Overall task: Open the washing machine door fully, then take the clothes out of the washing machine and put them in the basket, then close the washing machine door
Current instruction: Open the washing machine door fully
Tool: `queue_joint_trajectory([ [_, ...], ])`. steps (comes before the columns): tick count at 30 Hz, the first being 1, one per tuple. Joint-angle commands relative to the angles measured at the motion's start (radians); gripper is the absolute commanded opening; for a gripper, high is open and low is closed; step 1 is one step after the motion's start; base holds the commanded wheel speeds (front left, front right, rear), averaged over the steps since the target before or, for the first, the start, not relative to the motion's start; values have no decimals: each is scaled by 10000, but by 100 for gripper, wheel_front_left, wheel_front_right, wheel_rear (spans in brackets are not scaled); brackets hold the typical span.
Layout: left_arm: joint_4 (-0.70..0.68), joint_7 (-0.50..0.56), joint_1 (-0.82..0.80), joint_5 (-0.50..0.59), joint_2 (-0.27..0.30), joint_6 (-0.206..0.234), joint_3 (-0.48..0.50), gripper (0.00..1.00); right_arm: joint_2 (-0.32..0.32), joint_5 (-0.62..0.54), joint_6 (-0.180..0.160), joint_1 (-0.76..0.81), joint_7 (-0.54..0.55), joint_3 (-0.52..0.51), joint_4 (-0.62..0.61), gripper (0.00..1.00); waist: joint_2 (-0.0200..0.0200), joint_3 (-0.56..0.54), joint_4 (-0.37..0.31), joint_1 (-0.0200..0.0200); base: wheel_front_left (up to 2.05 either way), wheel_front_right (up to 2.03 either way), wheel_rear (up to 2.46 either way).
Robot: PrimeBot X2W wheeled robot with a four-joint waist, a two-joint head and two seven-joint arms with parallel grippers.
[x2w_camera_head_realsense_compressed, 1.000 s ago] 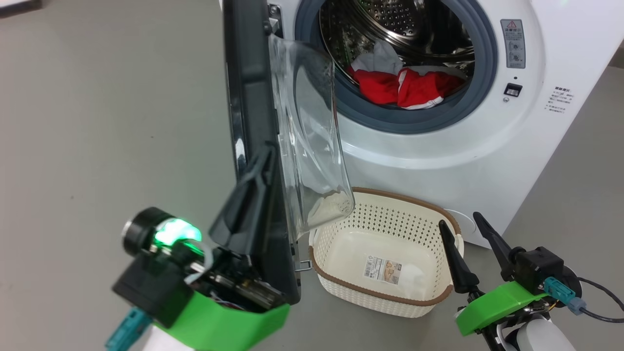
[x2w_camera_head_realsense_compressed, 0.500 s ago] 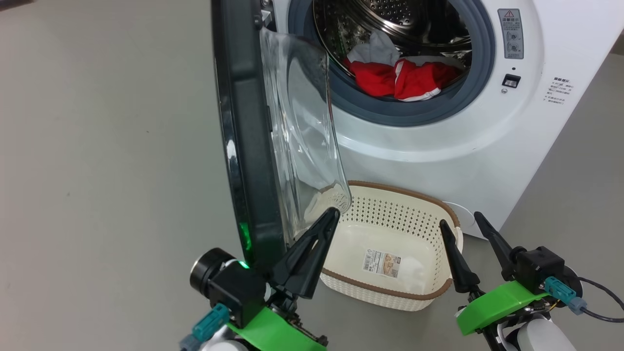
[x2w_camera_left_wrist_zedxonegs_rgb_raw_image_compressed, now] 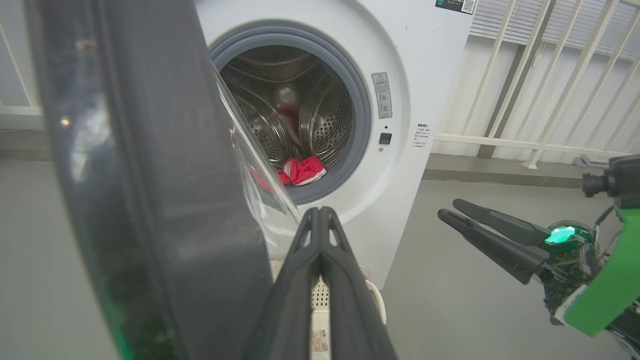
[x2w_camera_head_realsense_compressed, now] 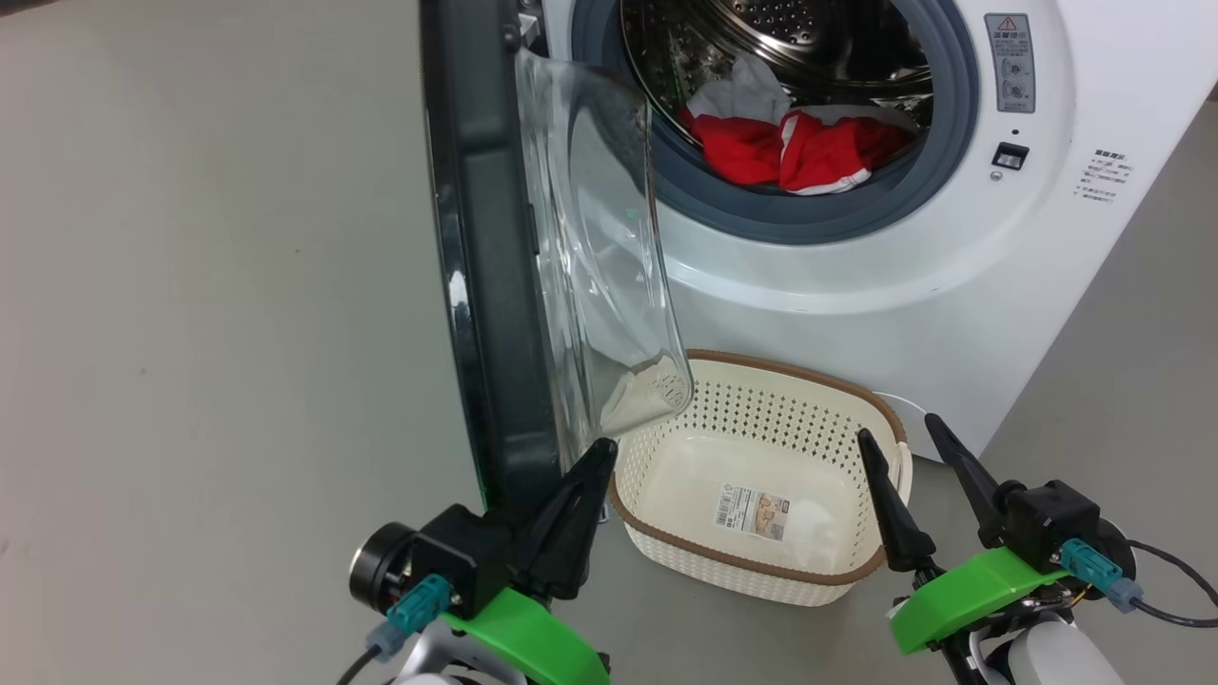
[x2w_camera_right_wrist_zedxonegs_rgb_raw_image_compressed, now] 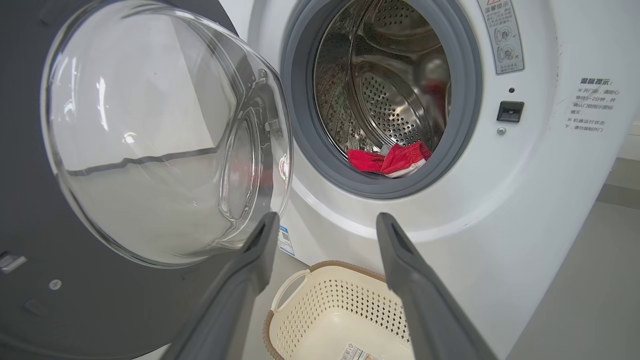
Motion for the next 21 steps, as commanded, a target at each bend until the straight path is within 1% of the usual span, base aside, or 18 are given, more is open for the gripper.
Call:
queue_joint_trajectory([
  [1,-195,-88,-165,47,149,73,394,0,20,170,63,-304,-66,247,-183,100,0,-12,31,0,0,0,0],
  [10,-108,-157,-149,-20,214,333,570,0,20,139,63,-268,-67,421,28,100,0,7,442,0,0,0,0],
  [14,-72,-157,-98,-34,301,526,721,0,20,123,63,-269,-67,394,57,100,0,25,662,0,0,0,0],
  [21,-222,-168,65,-62,560,944,1132,0,19,89,63,-447,-67,635,95,100,0,202,766,0,0,0,0],
])
